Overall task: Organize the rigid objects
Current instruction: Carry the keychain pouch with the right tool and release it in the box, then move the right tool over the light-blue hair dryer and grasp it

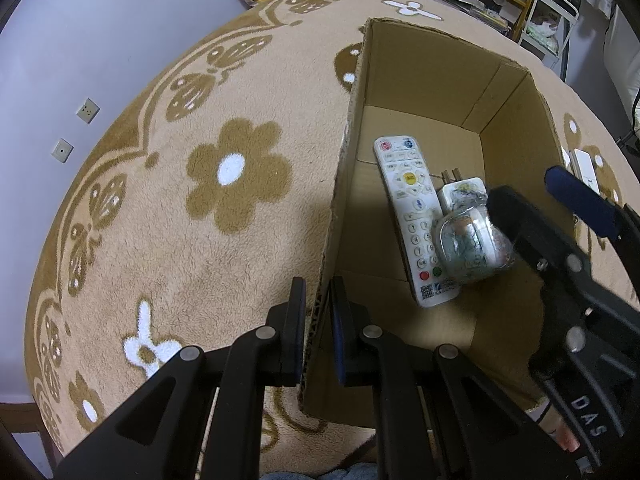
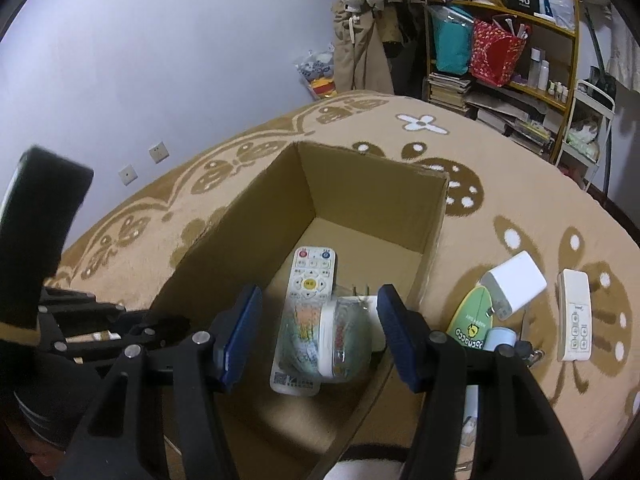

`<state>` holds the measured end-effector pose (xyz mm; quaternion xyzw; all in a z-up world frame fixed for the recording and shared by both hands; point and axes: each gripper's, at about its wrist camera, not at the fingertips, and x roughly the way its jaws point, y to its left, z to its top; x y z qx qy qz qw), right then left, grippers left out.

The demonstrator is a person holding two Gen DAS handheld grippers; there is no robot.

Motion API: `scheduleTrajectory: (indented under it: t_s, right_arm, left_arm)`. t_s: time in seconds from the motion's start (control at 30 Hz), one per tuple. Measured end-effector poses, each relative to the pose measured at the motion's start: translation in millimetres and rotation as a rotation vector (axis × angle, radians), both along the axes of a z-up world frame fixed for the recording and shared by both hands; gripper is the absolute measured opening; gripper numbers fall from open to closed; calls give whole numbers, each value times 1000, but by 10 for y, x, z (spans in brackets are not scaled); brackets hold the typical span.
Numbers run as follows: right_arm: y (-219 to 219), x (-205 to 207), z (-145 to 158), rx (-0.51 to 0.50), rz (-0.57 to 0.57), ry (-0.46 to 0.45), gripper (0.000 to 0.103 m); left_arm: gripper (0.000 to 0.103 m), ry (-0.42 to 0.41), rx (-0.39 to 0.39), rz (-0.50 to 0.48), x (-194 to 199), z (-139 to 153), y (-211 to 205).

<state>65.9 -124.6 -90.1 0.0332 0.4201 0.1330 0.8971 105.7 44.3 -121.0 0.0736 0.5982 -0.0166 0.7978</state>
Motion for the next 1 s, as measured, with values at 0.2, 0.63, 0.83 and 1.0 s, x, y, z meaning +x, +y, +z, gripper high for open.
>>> scheduleTrajectory:
  t_s: [0.2,0.63,0.83,1.0]
  right_arm:
    - [-89,-16,101,22,-31,-6,76]
    - [-558,-90,327,37,-162,-43,103]
    - [-878,-88,203,41,-262,-2,103]
    - [-1051,-102,45,15,-311,42,103]
  left_arm:
    - [12,0,13,-2,1,-1,-9]
    - [12,0,10,-1,0,1,-11]
    - [12,0,10,-1,0,2,-11]
    - [12,0,11,-1,1,1,-12]
